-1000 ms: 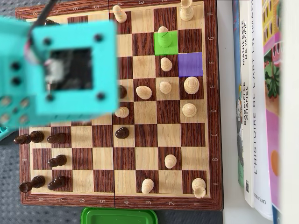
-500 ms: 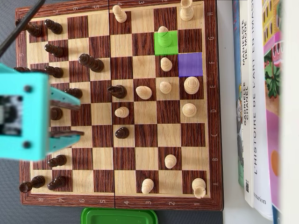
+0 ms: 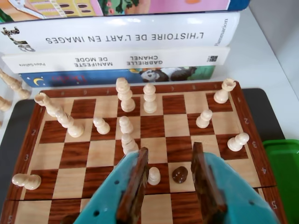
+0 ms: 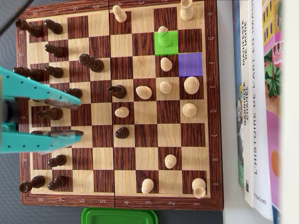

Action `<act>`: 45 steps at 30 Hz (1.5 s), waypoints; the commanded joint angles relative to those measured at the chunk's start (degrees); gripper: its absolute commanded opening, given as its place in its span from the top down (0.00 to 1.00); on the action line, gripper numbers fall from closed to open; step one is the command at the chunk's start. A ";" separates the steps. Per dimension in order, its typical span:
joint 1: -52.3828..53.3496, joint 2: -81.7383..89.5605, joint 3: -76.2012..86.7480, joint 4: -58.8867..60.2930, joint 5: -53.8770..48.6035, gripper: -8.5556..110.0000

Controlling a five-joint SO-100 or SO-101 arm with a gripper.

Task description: Play chess

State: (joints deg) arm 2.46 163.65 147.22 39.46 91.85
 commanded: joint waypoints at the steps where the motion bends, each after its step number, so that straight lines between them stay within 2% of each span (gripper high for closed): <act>1: -1.14 5.10 3.16 -5.10 -0.35 0.80; 10: -2.55 18.28 17.31 -15.21 -0.35 0.80; 20: -2.55 27.95 25.66 -16.79 -0.44 0.80; 45: -2.64 28.21 33.66 -40.61 -0.35 0.80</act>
State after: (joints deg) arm 0.09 190.72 179.82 2.37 91.76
